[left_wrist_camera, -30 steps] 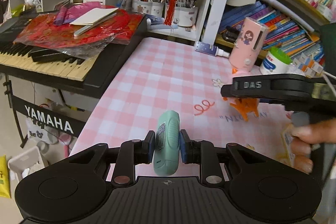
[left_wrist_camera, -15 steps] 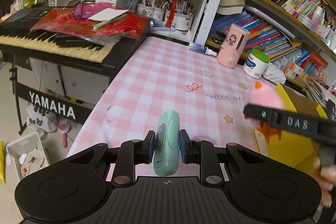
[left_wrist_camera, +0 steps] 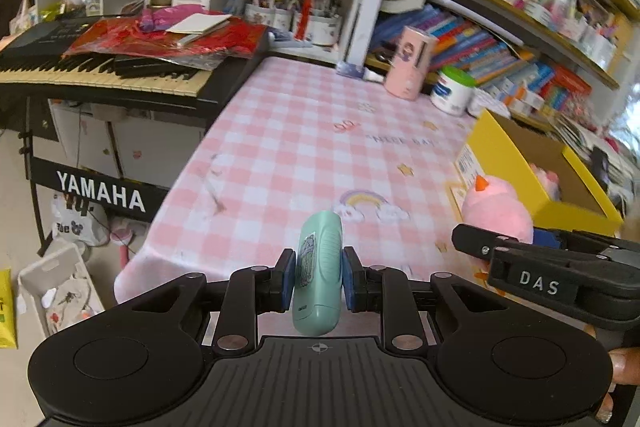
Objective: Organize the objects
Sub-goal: 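Carry the mint-green item and pink plush over the yellow box with both grippers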
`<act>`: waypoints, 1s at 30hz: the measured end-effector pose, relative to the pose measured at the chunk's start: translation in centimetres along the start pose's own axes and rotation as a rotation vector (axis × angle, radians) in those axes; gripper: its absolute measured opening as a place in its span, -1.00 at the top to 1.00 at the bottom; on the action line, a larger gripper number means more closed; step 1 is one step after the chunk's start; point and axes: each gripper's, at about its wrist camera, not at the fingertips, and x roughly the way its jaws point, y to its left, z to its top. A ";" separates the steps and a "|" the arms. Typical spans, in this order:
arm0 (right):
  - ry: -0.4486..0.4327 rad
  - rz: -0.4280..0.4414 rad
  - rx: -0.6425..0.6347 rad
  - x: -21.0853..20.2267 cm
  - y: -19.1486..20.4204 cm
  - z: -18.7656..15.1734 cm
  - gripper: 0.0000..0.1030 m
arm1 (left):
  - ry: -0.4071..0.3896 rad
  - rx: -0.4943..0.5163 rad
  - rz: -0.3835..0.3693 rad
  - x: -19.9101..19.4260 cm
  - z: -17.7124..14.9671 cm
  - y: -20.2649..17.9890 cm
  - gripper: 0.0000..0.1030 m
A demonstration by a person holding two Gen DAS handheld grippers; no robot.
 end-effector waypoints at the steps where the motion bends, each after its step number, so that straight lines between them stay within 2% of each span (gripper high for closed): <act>1: 0.004 -0.008 0.002 -0.5 0.0 -0.5 0.04 | 0.004 0.012 -0.005 -0.3 -0.3 -0.2 0.56; 9: 0.018 -0.061 0.086 -4.0 -0.5 -4.2 0.04 | 0.043 0.102 -0.067 -1.5 -2.2 -2.1 0.56; 16: 0.019 -0.147 0.164 -6.4 -2.2 -5.7 0.04 | 0.061 0.165 -0.141 -1.3 -2.7 -4.4 0.56; 30: 0.016 -0.320 0.279 -10.3 -8.4 -8.1 0.04 | 0.108 0.294 -0.303 1.1 -2.8 -12.2 0.56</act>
